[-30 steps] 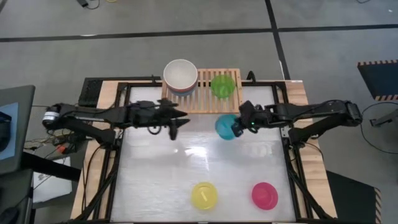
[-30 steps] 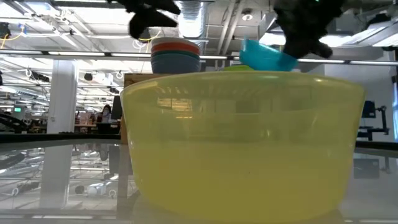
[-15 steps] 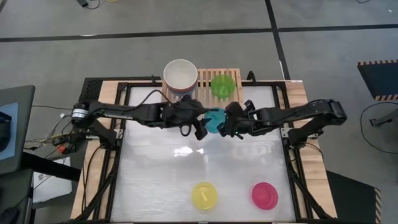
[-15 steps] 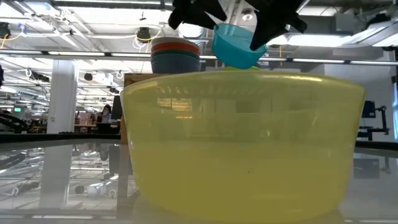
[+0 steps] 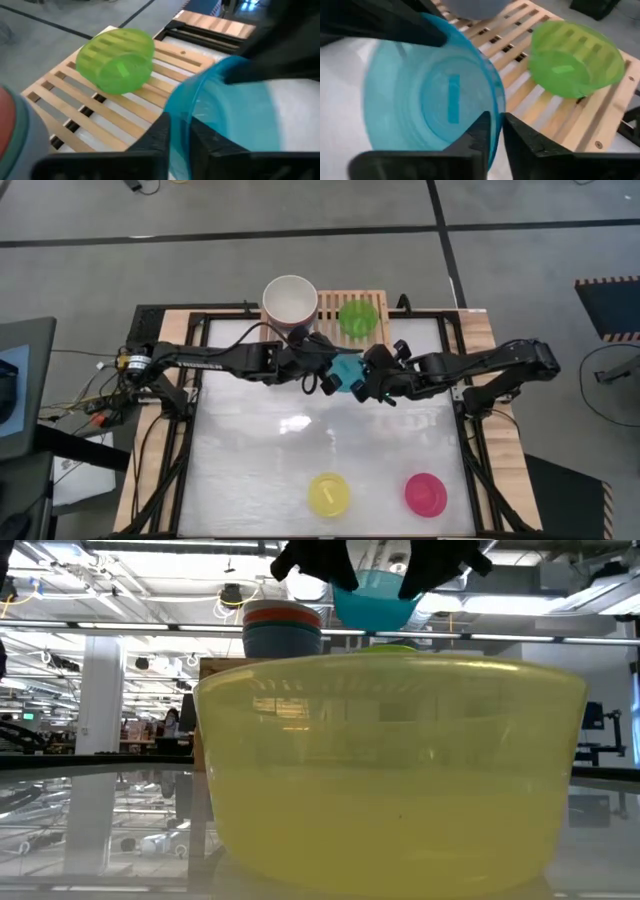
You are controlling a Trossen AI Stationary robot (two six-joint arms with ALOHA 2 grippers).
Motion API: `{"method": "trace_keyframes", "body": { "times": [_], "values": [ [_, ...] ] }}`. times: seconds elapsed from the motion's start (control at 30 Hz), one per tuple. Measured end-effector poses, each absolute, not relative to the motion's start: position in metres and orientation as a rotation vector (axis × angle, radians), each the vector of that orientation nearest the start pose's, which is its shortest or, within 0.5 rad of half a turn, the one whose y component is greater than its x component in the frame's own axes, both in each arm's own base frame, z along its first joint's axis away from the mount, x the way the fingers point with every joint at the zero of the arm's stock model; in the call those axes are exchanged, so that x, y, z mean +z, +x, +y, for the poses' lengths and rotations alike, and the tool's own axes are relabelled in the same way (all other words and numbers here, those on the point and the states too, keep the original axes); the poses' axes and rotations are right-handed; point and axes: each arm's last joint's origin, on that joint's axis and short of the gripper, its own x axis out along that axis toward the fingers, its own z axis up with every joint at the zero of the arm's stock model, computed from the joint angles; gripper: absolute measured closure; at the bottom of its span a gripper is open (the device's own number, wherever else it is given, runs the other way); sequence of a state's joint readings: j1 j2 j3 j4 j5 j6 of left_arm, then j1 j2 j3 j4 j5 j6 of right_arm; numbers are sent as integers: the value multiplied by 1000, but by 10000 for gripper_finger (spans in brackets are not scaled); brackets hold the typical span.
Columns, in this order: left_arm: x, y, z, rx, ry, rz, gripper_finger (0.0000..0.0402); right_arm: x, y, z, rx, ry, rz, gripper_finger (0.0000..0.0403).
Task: Place and stack bowls onto a shelf
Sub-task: Stack the blue bowl on the green bowl on the shelf
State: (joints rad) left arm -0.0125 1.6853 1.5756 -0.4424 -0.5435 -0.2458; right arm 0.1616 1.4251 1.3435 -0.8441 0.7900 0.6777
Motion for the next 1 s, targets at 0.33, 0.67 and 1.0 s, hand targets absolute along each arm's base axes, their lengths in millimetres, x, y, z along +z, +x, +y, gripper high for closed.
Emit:
{"method": "trace_keyframes", "body": {
  "times": [0.33, 0.67, 1.0],
  "values": [
    [376, 381, 45, 651, -162, 329, 401, 390, 262, 3, -935, 98, 586, 167],
    [396, 370, 114, 838, -265, 144, 401, 442, 221, -12, -1021, 121, 469, 117],
    [380, 383, 151, 783, -309, 114, 401, 446, 197, -20, -1073, 157, 484, 117]
  ]
}}
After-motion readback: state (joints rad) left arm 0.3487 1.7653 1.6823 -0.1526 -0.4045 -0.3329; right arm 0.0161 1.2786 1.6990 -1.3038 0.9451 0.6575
